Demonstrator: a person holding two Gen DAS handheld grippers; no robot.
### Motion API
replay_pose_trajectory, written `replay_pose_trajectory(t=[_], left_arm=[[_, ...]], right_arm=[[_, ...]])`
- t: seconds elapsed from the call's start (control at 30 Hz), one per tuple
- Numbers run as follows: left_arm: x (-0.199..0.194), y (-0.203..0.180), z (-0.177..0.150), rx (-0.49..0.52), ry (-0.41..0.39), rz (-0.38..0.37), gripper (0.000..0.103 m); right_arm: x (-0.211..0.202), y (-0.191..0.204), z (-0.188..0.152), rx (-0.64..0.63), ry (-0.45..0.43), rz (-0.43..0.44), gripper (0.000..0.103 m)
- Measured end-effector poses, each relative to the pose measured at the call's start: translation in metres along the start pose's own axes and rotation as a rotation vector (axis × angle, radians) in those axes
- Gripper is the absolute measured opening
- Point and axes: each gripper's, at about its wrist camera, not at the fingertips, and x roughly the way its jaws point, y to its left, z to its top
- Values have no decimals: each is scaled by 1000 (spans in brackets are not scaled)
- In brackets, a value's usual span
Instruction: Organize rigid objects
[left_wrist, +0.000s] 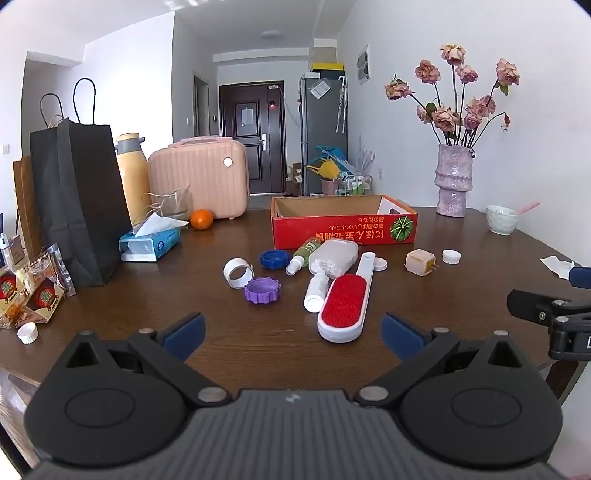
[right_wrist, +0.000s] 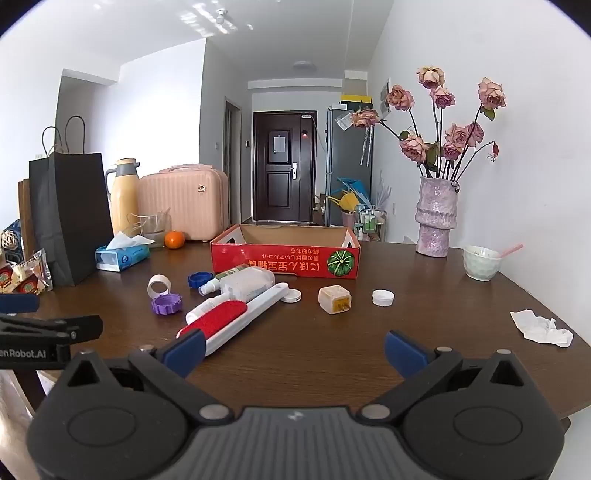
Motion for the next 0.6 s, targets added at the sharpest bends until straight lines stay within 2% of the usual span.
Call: replay_pose_trajectory(t=[0.03,0.27,0.33,0.6], left_arm=[[-3,-2,-2,17,-47,15,103],[-16,-4,1,4,-44,16,103],[-5,2,0,-4,-36,13,103],[-6,-1,-1,-11,-34,13,103]], right_arm=[[0,0,0,0,0,1,103],[0,1,0,-2,8,0,103],[0,1,-1,-2,9,1,103],[-1,3,0,-3,8,-2,103]])
